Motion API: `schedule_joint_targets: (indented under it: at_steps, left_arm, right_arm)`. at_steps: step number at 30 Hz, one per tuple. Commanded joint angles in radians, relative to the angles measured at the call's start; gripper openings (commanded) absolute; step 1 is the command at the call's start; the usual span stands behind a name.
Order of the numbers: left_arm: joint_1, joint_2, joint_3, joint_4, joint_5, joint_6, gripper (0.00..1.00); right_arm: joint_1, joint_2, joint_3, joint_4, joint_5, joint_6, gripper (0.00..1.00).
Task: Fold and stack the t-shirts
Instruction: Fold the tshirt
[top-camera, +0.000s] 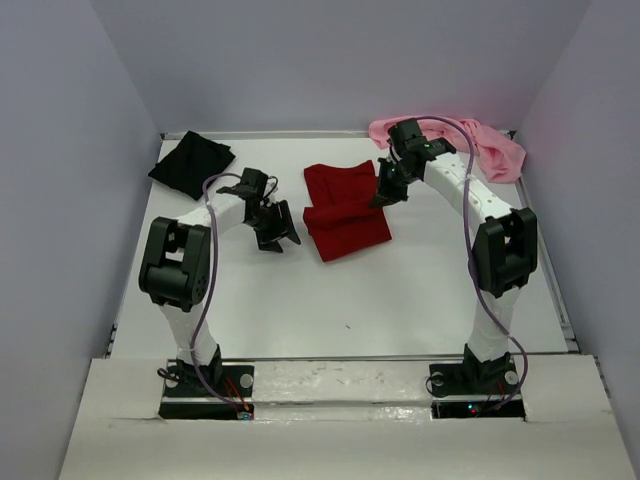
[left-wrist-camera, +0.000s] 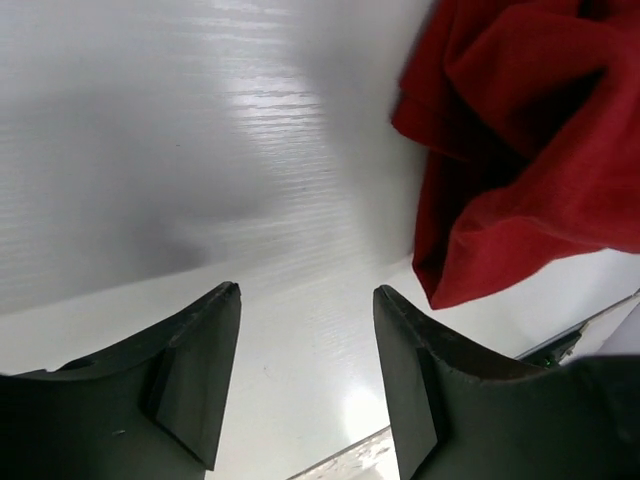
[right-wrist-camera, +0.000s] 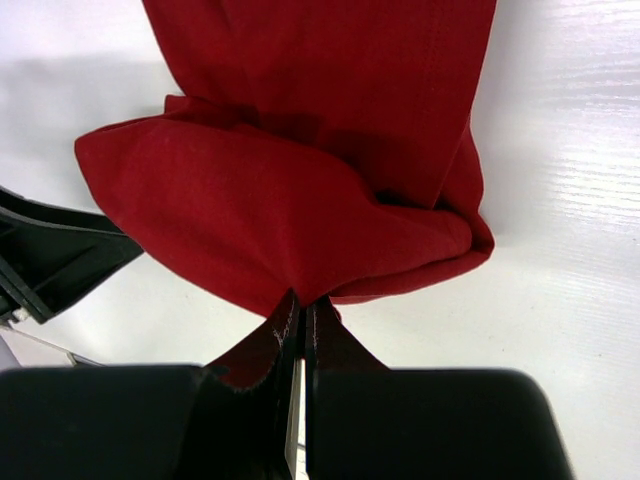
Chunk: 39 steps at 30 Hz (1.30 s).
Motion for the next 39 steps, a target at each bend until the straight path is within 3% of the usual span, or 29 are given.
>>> schedule_joint_targets:
  at_steps: [1, 6, 12, 19, 31, 33, 39]
  left_arm:
    - [0.005, -0.122, -0.055, 0.159, 0.033, -0.027, 0.64]
    - [0.022, -0.171, -0.150, 0.319, 0.128, -0.087, 0.60]
    - [0.032, -0.226, -0.200, 0.428, 0.154, -0.128, 0.65]
    - [0.075, -0.272, -0.386, 0.813, 0.253, -0.288, 0.74]
    - [0.082, -0.171, -0.417, 1.058, 0.328, -0.361, 0.75]
    - [0.082, -0.139, -0.414, 1.075, 0.335, -0.374, 0.71]
    - [0.082, -0.099, -0.424, 1.098, 0.332, -0.383, 0.71]
  right_arm:
    - [-0.006, -0.021, -0.002, 0.043, -0.014, 0.007, 0.00]
    - [-0.006, -0.023, -0.014, 0.049, -0.021, 0.009, 0.00]
    - [-0.006, -0.026, -0.023, 0.056, -0.021, 0.009, 0.00]
    - [-0.006, -0.024, -0.028, 0.062, -0.030, 0.011, 0.00]
    - [-0.006, -0.023, -0.026, 0.068, -0.037, 0.011, 0.00]
    - [-0.006, -0.021, -0.026, 0.069, -0.036, 0.011, 0.00]
    - [-0.006, -0.021, -0.025, 0.068, -0.033, 0.011, 0.00]
